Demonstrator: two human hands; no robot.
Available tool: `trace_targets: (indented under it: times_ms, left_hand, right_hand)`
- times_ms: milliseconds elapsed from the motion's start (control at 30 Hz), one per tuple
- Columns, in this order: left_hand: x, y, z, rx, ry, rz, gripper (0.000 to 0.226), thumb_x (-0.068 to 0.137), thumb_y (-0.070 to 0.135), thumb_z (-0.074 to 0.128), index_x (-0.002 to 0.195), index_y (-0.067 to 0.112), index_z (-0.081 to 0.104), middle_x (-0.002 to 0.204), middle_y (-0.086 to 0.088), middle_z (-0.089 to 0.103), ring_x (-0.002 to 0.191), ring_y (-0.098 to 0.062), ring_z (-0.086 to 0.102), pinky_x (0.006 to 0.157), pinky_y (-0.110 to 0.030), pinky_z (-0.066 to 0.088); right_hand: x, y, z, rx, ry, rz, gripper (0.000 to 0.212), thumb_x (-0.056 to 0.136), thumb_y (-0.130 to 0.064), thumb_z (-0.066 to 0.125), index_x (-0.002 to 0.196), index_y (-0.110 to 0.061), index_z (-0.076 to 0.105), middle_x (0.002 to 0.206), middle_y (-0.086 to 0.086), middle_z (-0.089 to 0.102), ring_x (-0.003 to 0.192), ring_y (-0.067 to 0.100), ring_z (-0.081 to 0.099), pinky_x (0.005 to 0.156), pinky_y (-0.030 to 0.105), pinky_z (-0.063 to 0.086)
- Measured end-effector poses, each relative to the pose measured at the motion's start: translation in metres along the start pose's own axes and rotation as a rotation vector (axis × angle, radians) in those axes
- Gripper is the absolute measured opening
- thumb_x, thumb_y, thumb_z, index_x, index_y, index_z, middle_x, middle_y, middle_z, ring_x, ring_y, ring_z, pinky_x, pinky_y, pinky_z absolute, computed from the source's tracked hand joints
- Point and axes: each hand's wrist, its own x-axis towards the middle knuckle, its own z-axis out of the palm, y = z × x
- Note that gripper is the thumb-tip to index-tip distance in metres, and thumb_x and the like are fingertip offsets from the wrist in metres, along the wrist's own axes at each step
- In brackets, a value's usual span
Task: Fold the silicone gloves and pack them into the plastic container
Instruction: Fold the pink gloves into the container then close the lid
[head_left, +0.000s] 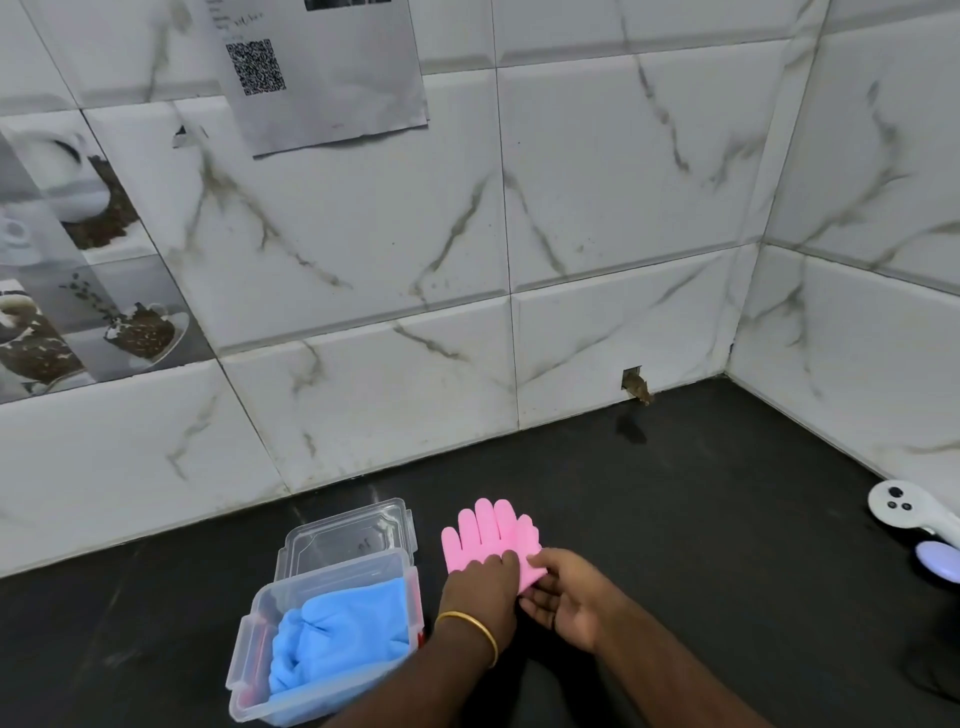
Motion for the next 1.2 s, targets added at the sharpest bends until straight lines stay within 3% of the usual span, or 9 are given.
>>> trace_targets:
  times_ms: [167, 300, 400, 500, 700, 833, 967, 1100, 1200]
  left_hand:
    - [0.008, -0.001, -0.02, 0.075, 0.101, -0.037, 0.044, 0.096, 0.025, 0.038, 0.138, 0.011, 0.038, 0.135, -0.017, 0.053, 0.123, -0.041, 0.05, 0.103, -0.053, 0.04]
    - [0.013, 0.005, -0.04, 0.136, 0.187, -0.001, 0.037, 0.095, 0.026, 0.04, 0.128, 0.01, 0.044, 0.121, -0.014, 0.053, 0.107, -0.036, 0.054, 0.083, -0.046, 0.048]
    - [0.007, 0.016, -0.054, 0.161, 0.225, 0.106, 0.031, 0.094, 0.023, 0.04, 0.12, 0.009, 0.05, 0.111, -0.015, 0.062, 0.097, -0.039, 0.062, 0.076, -0.045, 0.05]
    - [-0.007, 0.025, -0.066, 0.225, 0.337, 0.142, 0.039, 0.099, 0.034, 0.029, 0.099, 0.011, 0.061, 0.091, -0.015, 0.066, 0.081, -0.037, 0.064, 0.067, -0.044, 0.048]
    - [-0.027, 0.016, -0.095, 0.167, 0.207, 0.264, 0.022, 0.093, 0.022, 0.049, 0.108, 0.009, 0.059, 0.101, -0.015, 0.068, 0.091, -0.031, 0.058, 0.075, -0.043, 0.049]
    - [-0.062, 0.001, -0.095, -0.247, 0.242, 0.335, 0.022, 0.086, 0.037, 0.052, 0.096, 0.021, 0.064, 0.091, -0.001, 0.069, 0.081, -0.016, 0.055, 0.077, -0.029, 0.049]
    - [-0.107, -0.017, -0.08, -0.927, 0.227, 0.181, 0.031, 0.077, 0.062, 0.065, 0.073, 0.031, 0.064, 0.066, 0.014, 0.062, 0.065, 0.002, 0.058, 0.062, -0.02, 0.046]
    - [-0.108, -0.037, -0.074, -1.66, 0.346, -0.274, 0.059, 0.062, 0.073, 0.067, 0.065, 0.015, 0.057, 0.053, -0.005, 0.055, 0.045, -0.019, 0.052, 0.045, -0.023, 0.04]
    - [-0.092, -0.057, -0.088, -1.929, 0.269, -0.425, 0.077, 0.065, 0.079, 0.057, 0.09, 0.006, 0.064, 0.075, -0.011, 0.064, 0.071, -0.027, 0.067, 0.061, -0.036, 0.056]
  right_hand:
    - [-0.012, 0.018, 0.015, 0.119, -0.109, -0.101, 0.039, 0.081, -0.043, 0.07, 0.114, -0.022, 0.071, 0.104, -0.001, 0.077, 0.106, 0.024, 0.068, 0.096, 0.049, 0.051]
    - [-0.021, 0.026, 0.033, 0.296, -0.273, -0.117, 0.058, 0.079, -0.061, 0.064, 0.126, -0.028, 0.065, 0.124, 0.002, 0.07, 0.118, 0.027, 0.064, 0.1, 0.056, 0.047]
    - [-0.024, 0.025, 0.046, 0.66, -0.443, -0.199, 0.078, 0.078, -0.071, 0.059, 0.14, -0.024, 0.052, 0.147, 0.013, 0.05, 0.136, 0.038, 0.046, 0.114, 0.058, 0.03]
    - [-0.032, 0.022, 0.058, 0.718, -0.52, -0.294, 0.078, 0.077, -0.075, 0.056, 0.138, -0.026, 0.054, 0.145, 0.018, 0.051, 0.135, 0.043, 0.044, 0.115, 0.062, 0.024]
    - [-0.027, 0.019, 0.056, 0.632, -0.545, -0.139, 0.082, 0.061, -0.052, 0.082, 0.126, -0.006, 0.064, 0.131, 0.02, 0.062, 0.128, 0.037, 0.054, 0.115, 0.055, 0.029]
    - [-0.026, 0.015, 0.052, 0.624, -0.545, -0.077, 0.045, 0.066, -0.033, 0.077, 0.095, 0.002, 0.076, 0.094, 0.019, 0.073, 0.093, 0.038, 0.07, 0.095, 0.052, 0.05]
    - [-0.037, 0.005, 0.064, 0.651, -0.605, -0.101, 0.056, 0.079, -0.028, 0.053, 0.131, -0.009, 0.057, 0.133, 0.028, 0.058, 0.119, 0.054, 0.055, 0.098, 0.065, 0.045]
    - [-0.047, -0.002, 0.085, 0.724, -0.691, -0.177, 0.055, 0.083, -0.02, 0.044, 0.137, -0.012, 0.049, 0.134, 0.025, 0.059, 0.116, 0.049, 0.059, 0.096, 0.064, 0.047]
    - [-0.056, -0.003, 0.103, 0.656, -0.742, -0.168, 0.053, 0.083, -0.02, 0.043, 0.135, -0.011, 0.051, 0.123, 0.026, 0.065, 0.103, 0.047, 0.067, 0.078, 0.054, 0.057]
